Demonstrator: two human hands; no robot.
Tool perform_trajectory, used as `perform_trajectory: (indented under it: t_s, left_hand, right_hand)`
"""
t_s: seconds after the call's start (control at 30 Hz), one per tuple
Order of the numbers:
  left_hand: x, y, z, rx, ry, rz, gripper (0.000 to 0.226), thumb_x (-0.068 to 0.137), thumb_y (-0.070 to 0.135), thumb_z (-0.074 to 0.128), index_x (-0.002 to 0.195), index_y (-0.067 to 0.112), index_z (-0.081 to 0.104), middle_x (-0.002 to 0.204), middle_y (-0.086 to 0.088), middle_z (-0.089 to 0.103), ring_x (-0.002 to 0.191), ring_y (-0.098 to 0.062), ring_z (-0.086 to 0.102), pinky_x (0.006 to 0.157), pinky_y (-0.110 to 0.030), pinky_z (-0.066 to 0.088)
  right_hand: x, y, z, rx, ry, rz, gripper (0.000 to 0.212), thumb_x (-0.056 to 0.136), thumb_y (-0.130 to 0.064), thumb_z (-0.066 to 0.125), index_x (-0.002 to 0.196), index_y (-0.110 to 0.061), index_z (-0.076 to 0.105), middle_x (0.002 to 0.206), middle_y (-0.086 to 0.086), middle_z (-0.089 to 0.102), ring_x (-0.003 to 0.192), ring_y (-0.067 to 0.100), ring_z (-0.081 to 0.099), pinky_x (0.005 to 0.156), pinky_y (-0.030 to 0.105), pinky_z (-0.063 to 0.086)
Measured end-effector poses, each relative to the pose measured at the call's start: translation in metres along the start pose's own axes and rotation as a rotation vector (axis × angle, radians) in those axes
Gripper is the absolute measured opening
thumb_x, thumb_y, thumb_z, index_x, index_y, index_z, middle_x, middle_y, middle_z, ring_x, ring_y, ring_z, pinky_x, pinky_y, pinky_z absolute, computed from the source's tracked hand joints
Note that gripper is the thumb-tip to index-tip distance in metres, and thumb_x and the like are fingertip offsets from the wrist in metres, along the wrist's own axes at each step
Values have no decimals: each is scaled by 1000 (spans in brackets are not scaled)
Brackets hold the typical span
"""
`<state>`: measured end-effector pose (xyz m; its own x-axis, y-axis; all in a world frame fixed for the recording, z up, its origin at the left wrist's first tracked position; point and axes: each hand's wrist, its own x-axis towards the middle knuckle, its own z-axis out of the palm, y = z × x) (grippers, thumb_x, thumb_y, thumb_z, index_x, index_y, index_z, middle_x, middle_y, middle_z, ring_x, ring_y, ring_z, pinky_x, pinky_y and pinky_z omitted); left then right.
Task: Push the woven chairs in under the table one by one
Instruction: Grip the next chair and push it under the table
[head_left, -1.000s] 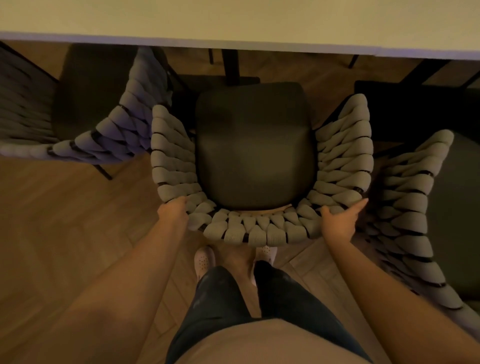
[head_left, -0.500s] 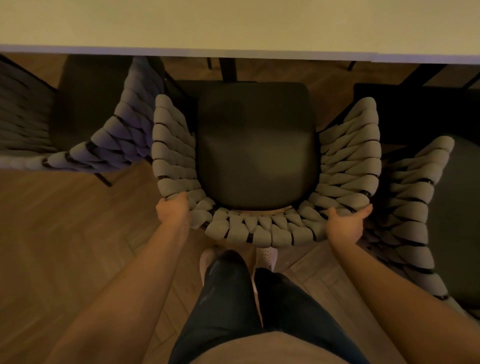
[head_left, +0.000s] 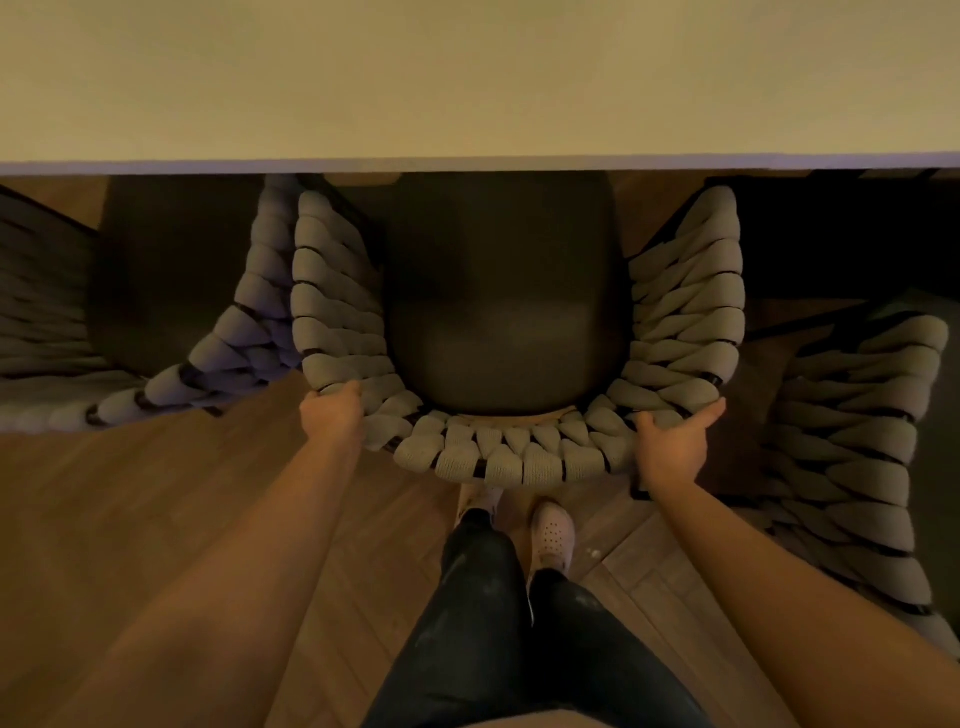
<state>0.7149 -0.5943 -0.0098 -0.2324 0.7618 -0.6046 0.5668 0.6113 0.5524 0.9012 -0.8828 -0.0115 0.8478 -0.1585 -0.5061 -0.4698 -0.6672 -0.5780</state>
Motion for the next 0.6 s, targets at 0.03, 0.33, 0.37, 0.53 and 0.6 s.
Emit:
perform_trajectory:
  t_s: [0.03,0.33,0.37,0.53,0.6]
  left_hand:
    - [6,7,-1,24,1,15,55,85,27,69,134,7,52,125,-12,60,109,-30,61,82,-35,50]
    - [38,50,14,198,1,100,59,88,31,64,135,0,46,133,-18,55,119,-35,54,93,-42,46]
    - [39,52,16,217,5,103,58,89,30,63,135,-1,46,133,-18,54,120,-36,53,93,-42,45]
    - [44,58,19,285,4,84,58,91,33,61,134,-3,46,132,-19,55,120,-36,53,91,-40,44]
    - [46,59,18,302,-8,90,57,91,34,60,132,-3,48,128,-19,57,117,-36,54,89,-40,45]
  right_hand:
    - [0,-6,6,5,1,2,98,90,-22,66,155,-15,-6,128,21,57,116,38,55,94,44,45]
    - [19,-48,36,2,15,9,96,91,-22,65,155,-16,-6,131,20,53,120,36,52,99,46,44]
    - [21,-51,37,0,15,12,96,91,-22,65,155,-17,-6,132,19,53,120,36,52,100,47,44]
    - [21,-55,43,-6,44,26,95,91,-20,65,155,-16,-6,134,20,52,120,37,53,98,43,43]
    - [22,-55,43,-11,34,23,94,92,-19,63,155,-14,-6,135,19,51,119,36,53,96,40,43]
